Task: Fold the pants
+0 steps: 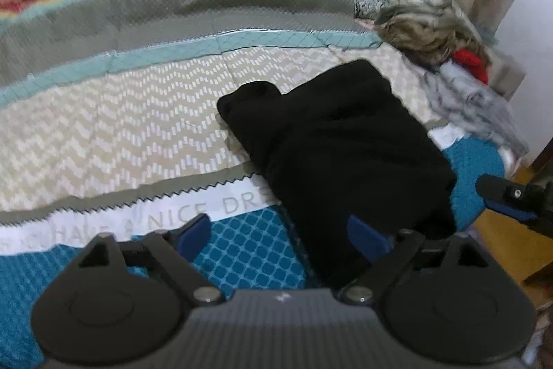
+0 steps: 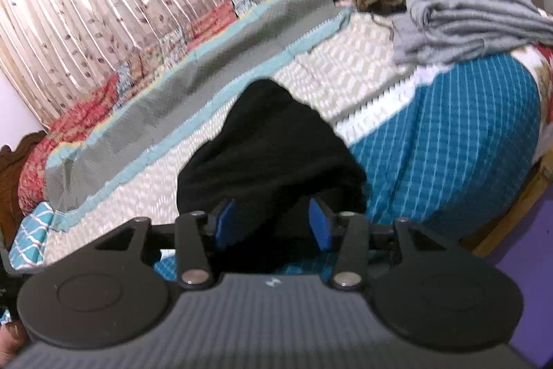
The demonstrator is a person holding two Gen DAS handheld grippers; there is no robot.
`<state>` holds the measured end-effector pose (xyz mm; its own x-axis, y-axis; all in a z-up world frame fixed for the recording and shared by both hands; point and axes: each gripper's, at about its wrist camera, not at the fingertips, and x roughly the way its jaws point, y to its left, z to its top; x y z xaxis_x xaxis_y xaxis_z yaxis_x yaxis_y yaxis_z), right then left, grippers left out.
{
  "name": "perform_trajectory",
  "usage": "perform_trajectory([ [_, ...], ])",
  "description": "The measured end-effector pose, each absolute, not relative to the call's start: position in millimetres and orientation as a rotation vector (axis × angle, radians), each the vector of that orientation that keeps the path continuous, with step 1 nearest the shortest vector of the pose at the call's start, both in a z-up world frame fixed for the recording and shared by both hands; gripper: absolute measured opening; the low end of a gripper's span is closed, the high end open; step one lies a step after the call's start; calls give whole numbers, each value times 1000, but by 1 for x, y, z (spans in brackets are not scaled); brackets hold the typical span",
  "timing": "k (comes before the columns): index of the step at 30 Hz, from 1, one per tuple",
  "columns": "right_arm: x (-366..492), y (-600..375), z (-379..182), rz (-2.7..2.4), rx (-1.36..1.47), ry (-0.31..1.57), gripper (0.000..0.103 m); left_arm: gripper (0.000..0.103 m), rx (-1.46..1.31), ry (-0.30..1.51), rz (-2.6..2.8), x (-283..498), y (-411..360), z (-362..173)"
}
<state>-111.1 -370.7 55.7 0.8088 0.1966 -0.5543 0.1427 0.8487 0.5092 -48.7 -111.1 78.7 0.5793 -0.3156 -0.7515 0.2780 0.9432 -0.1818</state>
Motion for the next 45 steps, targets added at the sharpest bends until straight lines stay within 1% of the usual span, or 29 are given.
perform_trajectory([
  [2,-106,-384,59,57,574,598,72,100,-137,898,-370,-40,-100,78],
  [4,-96,-397,60,80,573,577,81,101,-216,921,-378,-29,-91,76],
  [9,-56,-429,46,155,623,595,87,103,-333,959,-393,-2,-88,67],
  [13,-26,-448,24,202,677,640,87,103,-385,1030,-426,23,-99,48],
  [18,5,-467,-2,273,750,694,87,103,-371,1111,-451,52,-122,17],
  [20,19,-469,-16,321,787,731,87,103,-430,1157,-461,64,-127,-1],
  [22,29,-461,-32,397,822,786,88,103,-488,1138,-474,68,-128,-9],
  [23,31,-454,-35,420,812,798,87,100,-502,1132,-505,70,-130,-9],
  [24,29,-443,-33,440,783,795,85,90,-507,1133,-523,71,-131,-9],
  [25,30,-429,-32,494,779,829,71,84,-485,1128,-513,70,-131,-7],
  [26,27,-418,-28,489,779,845,68,66,-479,1118,-529,69,-127,-2],
  [27,23,-410,-21,475,754,840,65,53,-505,1109,-550,68,-120,4],
  [29,16,-394,-1,478,724,821,53,51,-553,1057,-566,65,-98,22],
  [31,15,-385,16,541,792,788,48,51,-541,953,-558,63,-77,49],
  [36,51,-330,74,636,776,647,47,52,-483,719,-526,84,-27,114],
  [38,77,-304,95,660,745,573,47,54,-460,656,-490,103,-9,131],
  [41,122,-265,98,657,709,529,47,62,-400,642,-402,147,10,126],
  [42,137,-251,93,639,693,533,47,65,-387,657,-361,163,14,116],
  [43,149,-241,85,614,677,541,47,66,-373,680,-315,178,17,102],
  [44,162,-226,73,576,654,562,47,70,-352,713,-259,194,20,85],
  [45,174,-218,58,539,639,594,49,72,-326,752,-193,208,18,68],
])
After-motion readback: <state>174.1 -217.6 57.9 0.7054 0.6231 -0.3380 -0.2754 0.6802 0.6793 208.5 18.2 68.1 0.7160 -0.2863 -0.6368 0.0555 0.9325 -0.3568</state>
